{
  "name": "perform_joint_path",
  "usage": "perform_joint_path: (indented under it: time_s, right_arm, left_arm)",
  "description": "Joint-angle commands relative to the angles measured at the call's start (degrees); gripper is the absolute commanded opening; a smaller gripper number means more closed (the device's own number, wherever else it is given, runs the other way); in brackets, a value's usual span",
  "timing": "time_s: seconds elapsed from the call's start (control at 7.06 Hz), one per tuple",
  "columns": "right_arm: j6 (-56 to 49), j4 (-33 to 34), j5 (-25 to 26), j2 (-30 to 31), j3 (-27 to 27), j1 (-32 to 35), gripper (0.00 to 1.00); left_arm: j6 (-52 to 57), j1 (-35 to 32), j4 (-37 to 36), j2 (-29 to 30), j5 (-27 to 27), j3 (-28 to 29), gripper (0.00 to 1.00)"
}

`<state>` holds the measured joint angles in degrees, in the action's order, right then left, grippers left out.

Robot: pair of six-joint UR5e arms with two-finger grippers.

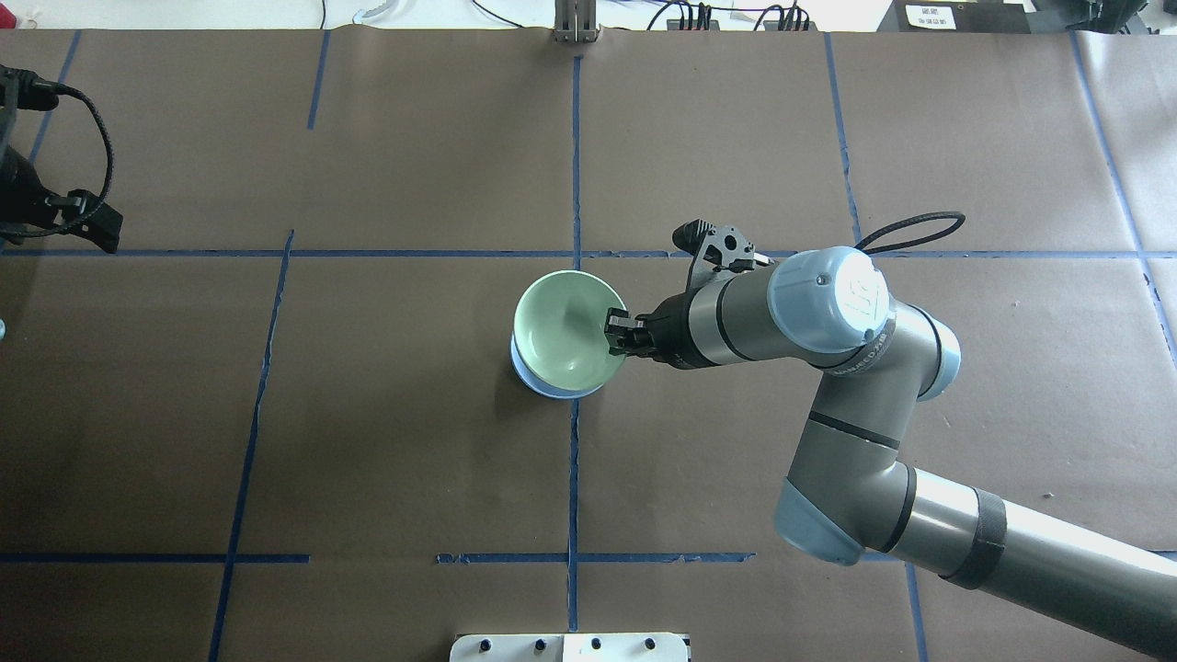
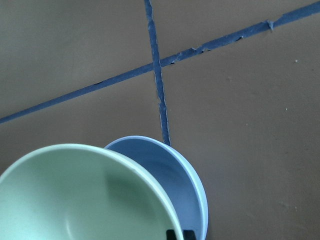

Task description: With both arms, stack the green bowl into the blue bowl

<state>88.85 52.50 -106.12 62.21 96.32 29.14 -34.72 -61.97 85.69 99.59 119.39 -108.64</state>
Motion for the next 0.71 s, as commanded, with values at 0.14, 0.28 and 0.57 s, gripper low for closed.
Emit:
perform_joint_path:
  time_s: [0.14,0.28,0.57]
  right_arm:
    - [0.1,-0.1,0.6,-1.3,-0.6,0.2,1.00]
    - [0.0,0.0,0.6,-1.3,-0.5,1.2,1.00]
    - [-2.1,6.4,-0.9,-0.8,1.0,5.5,1.00]
  left_arm:
    - [0.1,-0.8,0.1,-0.1,0.3,0.1,1.00]
    - [0.1,-0.7,0.1,-0.1,0.3,0.0,1.00]
    - [2.5,-1.8,0.0,-0.6,0.5,0.1,1.00]
